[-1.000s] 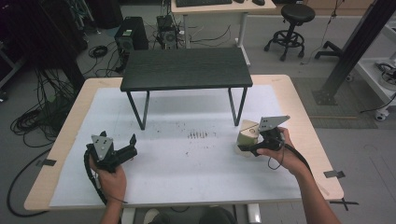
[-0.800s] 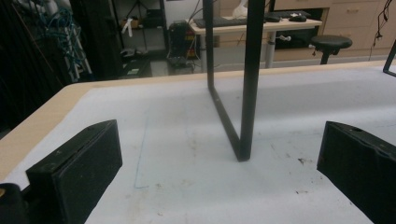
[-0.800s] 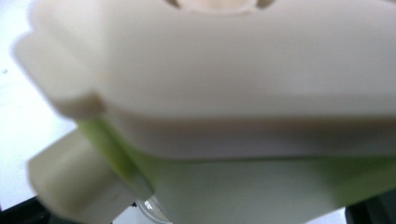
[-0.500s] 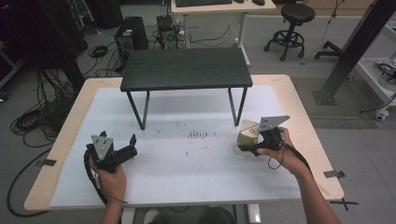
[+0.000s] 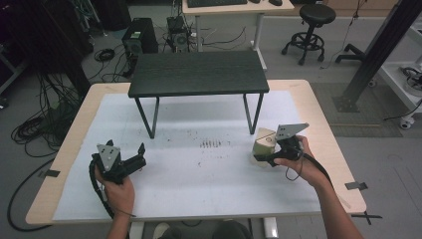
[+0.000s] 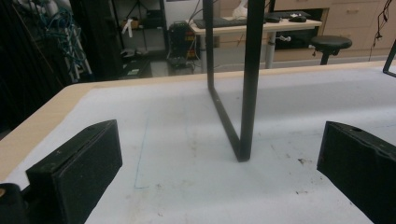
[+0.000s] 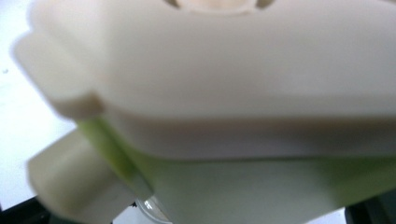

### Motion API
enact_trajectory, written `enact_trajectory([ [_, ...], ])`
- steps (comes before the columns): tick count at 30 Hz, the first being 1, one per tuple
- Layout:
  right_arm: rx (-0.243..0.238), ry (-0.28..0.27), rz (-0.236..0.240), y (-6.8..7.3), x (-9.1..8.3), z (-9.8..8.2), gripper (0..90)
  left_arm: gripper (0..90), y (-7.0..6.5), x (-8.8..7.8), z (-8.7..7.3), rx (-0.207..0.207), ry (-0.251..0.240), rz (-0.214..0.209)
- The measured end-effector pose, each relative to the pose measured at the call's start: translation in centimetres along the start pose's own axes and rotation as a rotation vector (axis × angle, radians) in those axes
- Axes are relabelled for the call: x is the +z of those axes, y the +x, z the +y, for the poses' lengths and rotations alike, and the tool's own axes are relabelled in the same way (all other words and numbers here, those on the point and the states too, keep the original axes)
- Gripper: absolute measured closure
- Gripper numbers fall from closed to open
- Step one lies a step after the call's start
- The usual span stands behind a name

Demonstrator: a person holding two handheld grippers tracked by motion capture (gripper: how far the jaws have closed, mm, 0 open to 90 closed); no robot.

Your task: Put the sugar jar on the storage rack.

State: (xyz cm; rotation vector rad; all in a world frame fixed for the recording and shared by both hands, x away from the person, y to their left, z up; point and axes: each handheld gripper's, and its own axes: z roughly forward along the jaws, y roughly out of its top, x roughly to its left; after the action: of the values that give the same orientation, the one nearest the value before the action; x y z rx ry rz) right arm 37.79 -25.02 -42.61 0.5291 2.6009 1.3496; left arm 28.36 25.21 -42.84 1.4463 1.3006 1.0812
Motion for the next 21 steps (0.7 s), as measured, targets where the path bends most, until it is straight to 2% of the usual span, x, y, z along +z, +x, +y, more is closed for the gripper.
enact_trajectory([
  [21, 0.003, 0.001, 0.004, -0.02, -0.01, -0.02, 29.8, 0.2, 0.01, 0.04, -0.01, 0.002, 0.003, 0.003],
])
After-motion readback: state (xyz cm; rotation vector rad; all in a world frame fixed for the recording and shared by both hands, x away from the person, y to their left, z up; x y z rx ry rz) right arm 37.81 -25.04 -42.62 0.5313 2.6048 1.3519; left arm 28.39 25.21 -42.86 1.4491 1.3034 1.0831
